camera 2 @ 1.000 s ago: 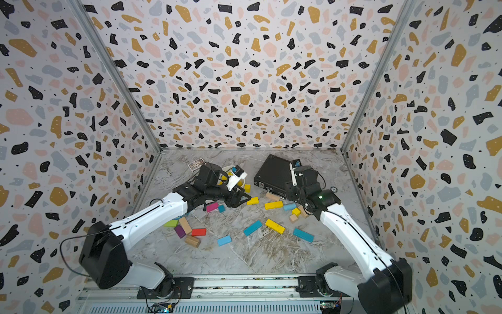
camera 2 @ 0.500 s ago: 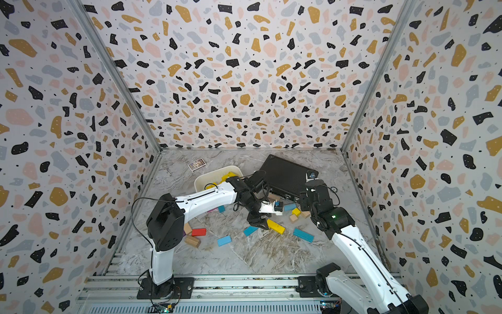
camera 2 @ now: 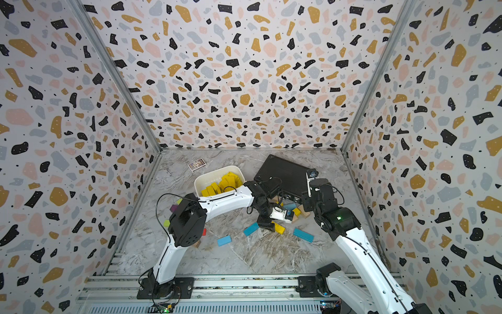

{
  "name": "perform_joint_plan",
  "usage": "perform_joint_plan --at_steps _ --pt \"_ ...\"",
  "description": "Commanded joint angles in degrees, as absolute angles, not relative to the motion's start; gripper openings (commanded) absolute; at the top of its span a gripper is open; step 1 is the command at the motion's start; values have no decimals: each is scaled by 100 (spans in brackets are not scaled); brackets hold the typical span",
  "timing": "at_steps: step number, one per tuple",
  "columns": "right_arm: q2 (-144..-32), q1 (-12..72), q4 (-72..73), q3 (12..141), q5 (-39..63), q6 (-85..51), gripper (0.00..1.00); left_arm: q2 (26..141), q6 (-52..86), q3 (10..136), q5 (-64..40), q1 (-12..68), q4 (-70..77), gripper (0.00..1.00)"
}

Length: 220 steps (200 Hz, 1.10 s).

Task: Pick out the yellow building blocks
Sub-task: Pick up the building block from the center of the board.

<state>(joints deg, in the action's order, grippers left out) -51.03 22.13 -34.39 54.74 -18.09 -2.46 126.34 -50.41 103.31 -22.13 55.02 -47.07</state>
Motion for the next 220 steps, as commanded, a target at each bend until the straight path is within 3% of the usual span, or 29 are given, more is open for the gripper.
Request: perform_joint_plan --at_steps 1,78,163,220 --pt "-5081 2197 -3722 5841 -1631 80 54 12825 -5193 10426 -1709 5640 -4628 64" --pt "-5180 2197 -3728 5840 -1335 101 54 13204 -5196 10653 -1397 5669 -4377 59" --pt "-5155 2197 -3647 5757 -1211 191 54 13154 -5278 10355 -1005 5684 -4055 32" --pt "-5039 2197 -3610 5709 -1252 193 54 12847 -5252 10276 -862 5734 -3891 5"
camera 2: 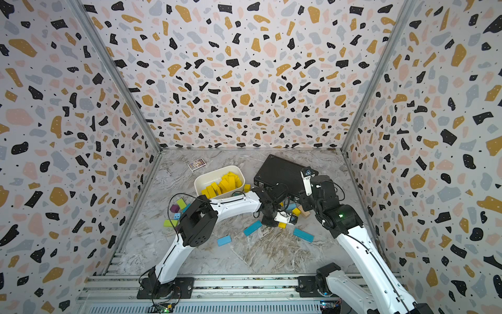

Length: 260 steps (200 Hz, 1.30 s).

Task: Pick out the yellow building blocks
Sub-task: Pick up the building block from the center of the board, then place the building block in the storage box.

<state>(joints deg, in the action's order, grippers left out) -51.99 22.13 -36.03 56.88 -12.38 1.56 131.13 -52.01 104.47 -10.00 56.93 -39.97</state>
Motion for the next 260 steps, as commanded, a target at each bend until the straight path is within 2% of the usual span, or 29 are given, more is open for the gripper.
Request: perform_joint_plan --at_steps 1,10,98,140,168,198,221,260 --pt "-5033 2197 -3607 5706 -1255 193 54 12840 -5249 10266 -862 5732 -3883 4" --pt "-5011 2197 -3596 5687 -1273 198 54 12715 -5215 10173 -874 5741 -3786 0" --pt "-4850 2197 -3568 5651 -1322 105 54 10843 -3818 8458 -769 5740 -2134 0" --pt "-4891 2197 -3496 5630 -1441 -18 54 9952 -1487 7932 517 5441 -1652 0" --pt "-5034 2197 -3479 5599 -1456 -415 53 9368 850 7677 1483 4865 -1756 0" --pt "-5282 2197 -3488 5698 -1519 -834 53 9198 3075 7737 1551 3951 -2680 0" --pt "-5476 2197 -3516 5832 -1550 -1004 52 9342 3923 7836 1610 3333 -3192 0" --pt "-5663 2195 -3568 5894 -1521 -1136 52 10137 4483 8578 1798 2674 -4180 0"
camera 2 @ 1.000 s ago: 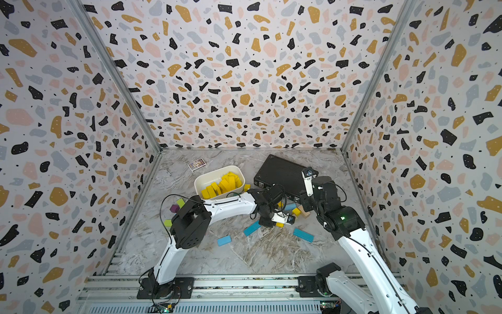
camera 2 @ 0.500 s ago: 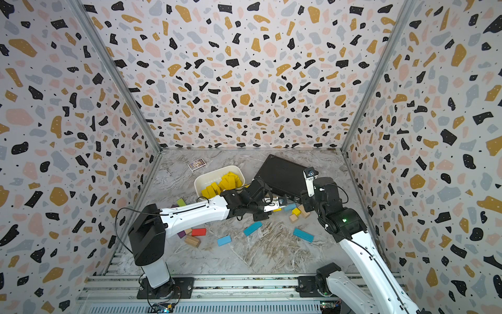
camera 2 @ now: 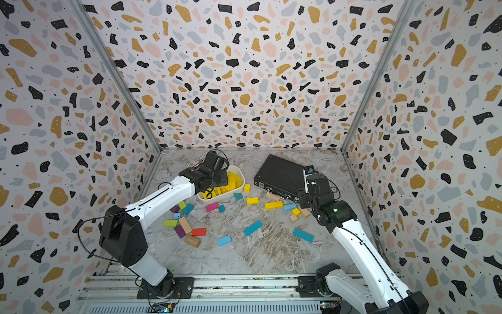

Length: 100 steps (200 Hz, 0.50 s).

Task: Pick out the yellow building blocks
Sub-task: Place the building block in the storage box.

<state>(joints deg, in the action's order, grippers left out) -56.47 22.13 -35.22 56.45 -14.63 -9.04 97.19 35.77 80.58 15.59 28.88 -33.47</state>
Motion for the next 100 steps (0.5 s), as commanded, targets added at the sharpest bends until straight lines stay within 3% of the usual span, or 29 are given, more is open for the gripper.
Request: perform_joint_plan --at_steps 1,68,100 --pt "-5666 2196 -3573 5891 -1521 -1139 52 10157 4483 8629 1800 2664 -4199 0" --pt "-5748 2197 -3601 5731 -1382 -1441 51 11076 4693 8966 1636 2187 -4330 0" --pt "-5698 2197 -3781 5686 -1322 -1485 52 11266 4574 8830 1584 2141 -4180 13"
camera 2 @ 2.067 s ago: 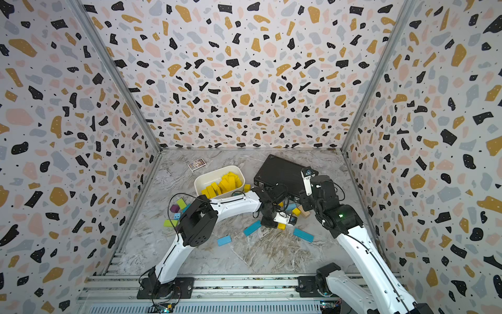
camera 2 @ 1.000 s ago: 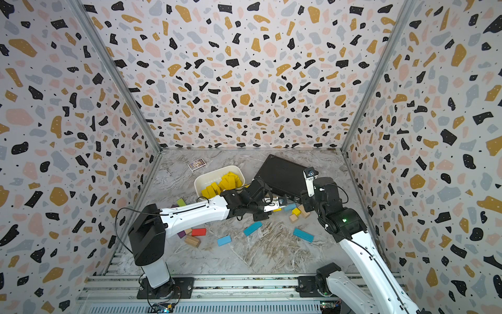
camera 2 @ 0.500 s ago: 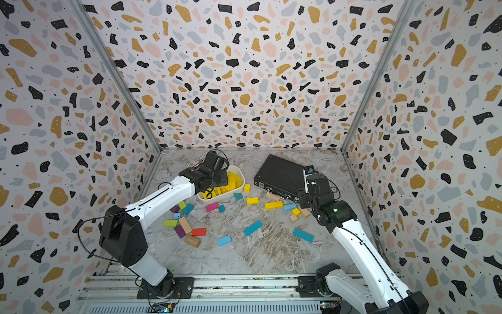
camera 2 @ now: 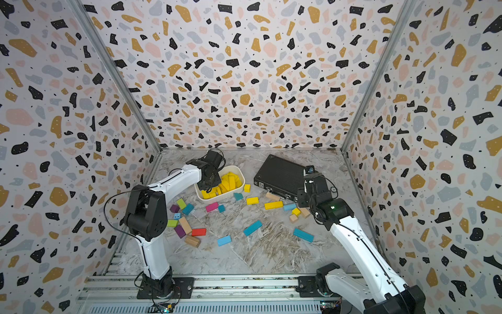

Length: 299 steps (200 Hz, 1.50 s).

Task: Pick out the yellow building blocks
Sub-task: Place the building block in the storage box, then pick up the building block from the center of the board.

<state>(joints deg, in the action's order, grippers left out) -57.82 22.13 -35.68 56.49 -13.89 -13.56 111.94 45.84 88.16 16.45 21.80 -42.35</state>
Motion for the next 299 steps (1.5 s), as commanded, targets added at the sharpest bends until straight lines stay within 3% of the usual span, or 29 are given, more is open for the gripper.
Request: perform_joint_plan --at_steps 1,15,33,83,134,166,229,299 --pt "-5696 2197 -3784 5687 -1316 -1481 52 11271 4568 8832 1588 2138 -4177 13" --pt "-5665 2197 -3814 5662 -1315 -1457 52 11315 4503 8804 1597 2129 -4133 18" --pt "-5668 2197 -3798 5638 -1325 -1451 52 11376 4410 8789 1526 2115 -4072 39" --pt "-5942 2197 -3542 5721 -1184 -1210 52 11155 4198 8702 1408 2099 -3964 60" --pt "-7040 2267 -2759 5990 1263 766 54 9741 4170 8138 1666 2084 -3496 60" --pt "-7904 2517 -1847 6017 2206 2200 55 8723 4431 7300 1938 2066 -3193 61" --pt "-9896 3143 -1951 7038 2584 3879 59 7449 4966 6125 2391 1877 -3343 63" --pt "-11414 3179 -3561 8544 2727 4975 58 7299 5183 6052 2620 1769 -3647 64"
